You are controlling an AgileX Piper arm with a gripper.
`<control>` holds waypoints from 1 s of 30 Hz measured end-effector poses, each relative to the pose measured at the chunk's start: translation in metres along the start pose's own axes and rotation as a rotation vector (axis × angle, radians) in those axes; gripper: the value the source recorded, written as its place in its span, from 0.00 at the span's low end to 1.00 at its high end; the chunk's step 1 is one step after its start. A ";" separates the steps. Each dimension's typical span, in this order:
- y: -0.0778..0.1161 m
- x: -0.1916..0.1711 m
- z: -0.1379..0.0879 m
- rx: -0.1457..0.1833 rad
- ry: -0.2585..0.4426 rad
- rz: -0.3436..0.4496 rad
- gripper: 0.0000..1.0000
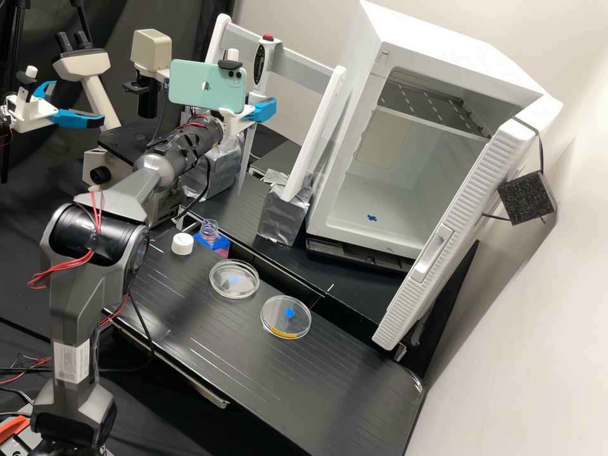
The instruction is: Use the pipette
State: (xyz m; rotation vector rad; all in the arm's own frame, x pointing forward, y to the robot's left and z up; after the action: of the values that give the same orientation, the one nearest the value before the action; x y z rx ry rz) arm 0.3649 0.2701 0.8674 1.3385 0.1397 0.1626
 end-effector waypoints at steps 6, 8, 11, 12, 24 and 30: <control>0.001 -0.003 -0.001 0.001 0.003 0.004 0.00; 0.001 -0.004 -0.003 0.002 0.008 0.004 0.00; 0.001 -0.005 -0.003 0.003 0.009 0.002 0.00; 0.001 -0.005 -0.004 0.003 0.010 0.001 0.00; 0.009 -0.008 -0.003 0.087 0.024 -0.023 0.00; 0.017 -0.007 -0.003 0.135 0.027 0.002 0.00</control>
State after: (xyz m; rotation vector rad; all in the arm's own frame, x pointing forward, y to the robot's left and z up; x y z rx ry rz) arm 0.3571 0.2760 0.8836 1.4709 0.1746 0.1751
